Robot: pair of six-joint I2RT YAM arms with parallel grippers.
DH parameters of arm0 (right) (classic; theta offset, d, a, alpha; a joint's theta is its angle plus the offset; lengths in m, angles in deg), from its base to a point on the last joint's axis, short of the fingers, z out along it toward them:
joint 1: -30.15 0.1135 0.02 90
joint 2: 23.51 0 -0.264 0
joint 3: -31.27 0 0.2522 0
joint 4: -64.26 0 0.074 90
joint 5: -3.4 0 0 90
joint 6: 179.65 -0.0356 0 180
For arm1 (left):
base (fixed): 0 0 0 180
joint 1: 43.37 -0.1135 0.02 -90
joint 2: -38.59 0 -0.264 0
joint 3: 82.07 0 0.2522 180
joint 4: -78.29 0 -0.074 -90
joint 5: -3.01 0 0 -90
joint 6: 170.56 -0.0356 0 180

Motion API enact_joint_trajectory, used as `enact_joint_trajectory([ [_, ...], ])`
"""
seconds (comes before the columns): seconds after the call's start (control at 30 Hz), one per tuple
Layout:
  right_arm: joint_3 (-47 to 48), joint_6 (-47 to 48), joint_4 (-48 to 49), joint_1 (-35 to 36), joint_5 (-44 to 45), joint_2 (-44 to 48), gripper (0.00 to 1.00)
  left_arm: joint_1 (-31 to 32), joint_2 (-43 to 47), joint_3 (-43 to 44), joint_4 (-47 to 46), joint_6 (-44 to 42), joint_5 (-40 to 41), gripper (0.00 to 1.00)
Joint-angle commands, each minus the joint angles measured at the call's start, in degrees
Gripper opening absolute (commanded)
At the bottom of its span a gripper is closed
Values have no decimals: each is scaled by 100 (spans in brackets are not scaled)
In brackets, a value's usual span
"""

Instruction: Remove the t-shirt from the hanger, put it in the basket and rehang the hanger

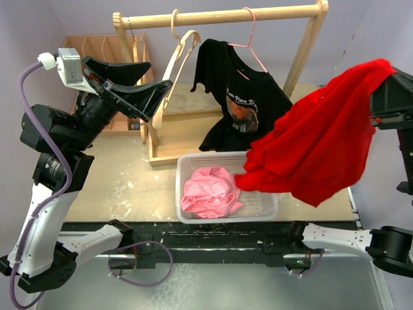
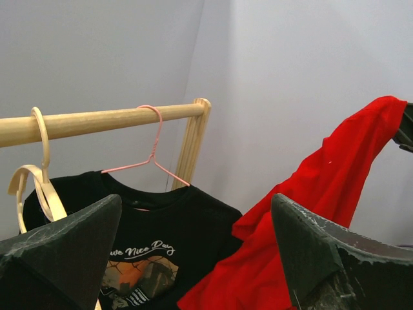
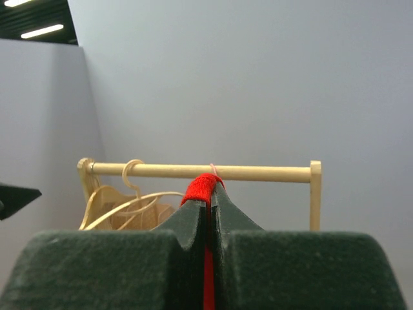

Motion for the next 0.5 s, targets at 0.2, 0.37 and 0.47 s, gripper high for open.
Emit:
enact_joint_trajectory([
  [0.2,297,-200,195,22,-54,-253,0,-39,-115,93,-118,-21,77,99],
  [0.37,-73,-661,41,16,-289,-517,0,-39,-26,-205,-88,33,233,99],
  [0.47,-111,-885,-145,14,-576,-745,0,-40,46,-355,-11,27,343,99],
])
